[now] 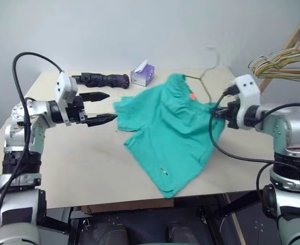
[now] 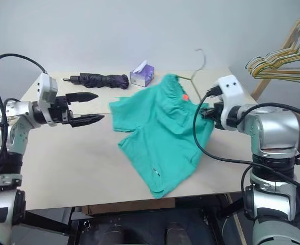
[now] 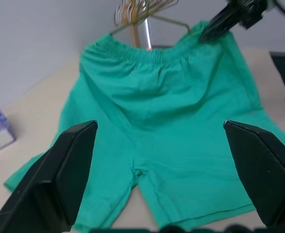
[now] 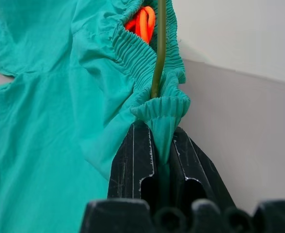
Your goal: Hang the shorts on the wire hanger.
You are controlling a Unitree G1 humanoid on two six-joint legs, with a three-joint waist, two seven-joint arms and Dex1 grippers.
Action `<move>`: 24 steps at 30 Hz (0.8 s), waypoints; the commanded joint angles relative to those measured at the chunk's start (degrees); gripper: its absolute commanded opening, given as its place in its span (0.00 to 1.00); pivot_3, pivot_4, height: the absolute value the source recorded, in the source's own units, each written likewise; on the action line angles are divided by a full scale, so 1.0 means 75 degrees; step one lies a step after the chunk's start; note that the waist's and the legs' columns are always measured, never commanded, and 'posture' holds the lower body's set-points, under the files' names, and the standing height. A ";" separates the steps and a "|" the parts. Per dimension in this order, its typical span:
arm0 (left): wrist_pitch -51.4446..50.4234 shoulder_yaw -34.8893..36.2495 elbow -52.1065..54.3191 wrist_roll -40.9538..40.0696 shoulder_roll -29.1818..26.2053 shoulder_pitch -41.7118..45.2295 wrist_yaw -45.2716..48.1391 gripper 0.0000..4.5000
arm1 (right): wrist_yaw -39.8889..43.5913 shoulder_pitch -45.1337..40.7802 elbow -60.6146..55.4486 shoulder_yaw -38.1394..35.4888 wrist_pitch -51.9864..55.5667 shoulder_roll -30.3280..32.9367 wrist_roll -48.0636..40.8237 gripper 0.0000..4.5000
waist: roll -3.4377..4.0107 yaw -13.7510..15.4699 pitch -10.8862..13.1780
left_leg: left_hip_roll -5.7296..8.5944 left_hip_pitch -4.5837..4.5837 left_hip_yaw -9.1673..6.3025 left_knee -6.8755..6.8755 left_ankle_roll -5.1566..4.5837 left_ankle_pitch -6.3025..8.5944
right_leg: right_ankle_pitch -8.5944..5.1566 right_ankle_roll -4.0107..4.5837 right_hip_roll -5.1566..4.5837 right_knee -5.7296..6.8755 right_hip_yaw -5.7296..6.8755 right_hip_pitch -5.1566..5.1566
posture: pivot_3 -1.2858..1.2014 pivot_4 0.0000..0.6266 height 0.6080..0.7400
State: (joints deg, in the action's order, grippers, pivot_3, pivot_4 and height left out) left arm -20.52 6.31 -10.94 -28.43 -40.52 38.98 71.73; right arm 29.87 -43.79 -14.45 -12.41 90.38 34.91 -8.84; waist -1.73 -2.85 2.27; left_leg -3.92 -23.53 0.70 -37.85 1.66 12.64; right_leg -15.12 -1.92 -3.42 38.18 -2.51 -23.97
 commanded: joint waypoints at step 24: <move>-0.0086 0.0149 0.0600 -0.0150 0.0269 0.0017 -0.0770 1.00 | -0.6889 -0.3769 0.4149 -0.3819 -0.2652 -0.0509 0.2690 0.02 | 0.0094 -0.0544 0.0007 | 0.0006 0.0043 0.0002 0.0021 -0.0002 0.0001 | 0.0000 0.0000 -0.0005 -0.0014 -0.0016 0.0038 | 0.49 0.00 1.00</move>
State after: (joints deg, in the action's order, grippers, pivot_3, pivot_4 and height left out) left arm -20.43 5.84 -9.35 -28.40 -37.93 39.01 66.71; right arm -18.59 -67.90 15.88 -38.79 75.70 28.96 12.15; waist -1.02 -6.93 2.32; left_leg -3.88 -23.21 0.72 -37.70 1.65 12.64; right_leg -15.12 -1.92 -3.45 38.07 -2.64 -23.68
